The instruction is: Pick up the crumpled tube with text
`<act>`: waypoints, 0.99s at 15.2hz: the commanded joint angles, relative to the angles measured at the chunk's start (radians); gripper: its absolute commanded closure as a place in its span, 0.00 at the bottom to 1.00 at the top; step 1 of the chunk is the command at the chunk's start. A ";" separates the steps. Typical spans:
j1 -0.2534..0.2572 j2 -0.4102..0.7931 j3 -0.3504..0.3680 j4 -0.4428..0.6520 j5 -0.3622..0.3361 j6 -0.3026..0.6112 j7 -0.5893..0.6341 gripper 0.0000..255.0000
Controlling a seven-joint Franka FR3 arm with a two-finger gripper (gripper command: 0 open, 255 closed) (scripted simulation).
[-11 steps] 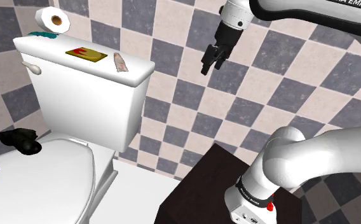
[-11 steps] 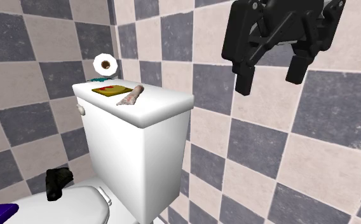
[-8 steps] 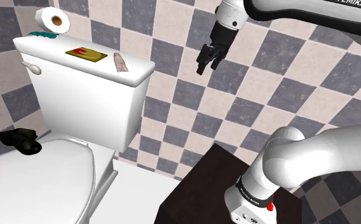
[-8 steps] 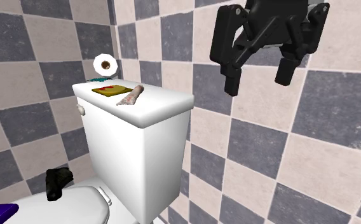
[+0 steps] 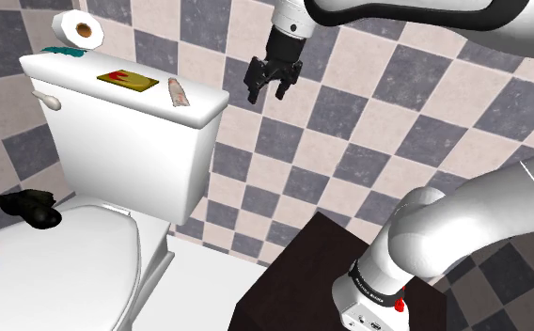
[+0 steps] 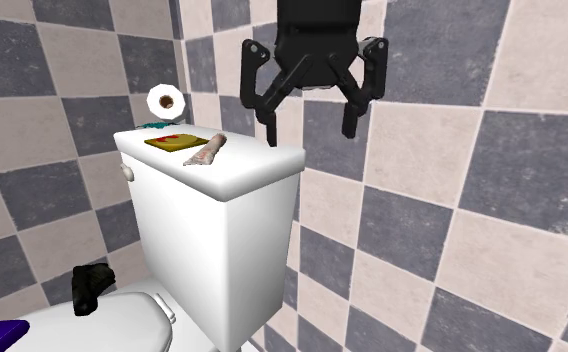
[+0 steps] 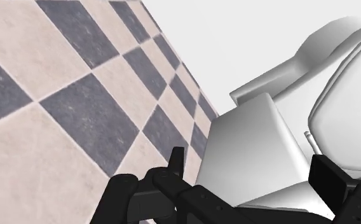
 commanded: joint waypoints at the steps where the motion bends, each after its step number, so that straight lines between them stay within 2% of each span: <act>1: -0.005 0.079 0.023 0.055 0.001 0.030 0.050 0.00; 8: -0.013 0.335 0.089 0.277 -0.028 0.078 0.221 0.00; 15: 0.009 0.618 0.124 0.586 -0.098 0.061 0.381 0.00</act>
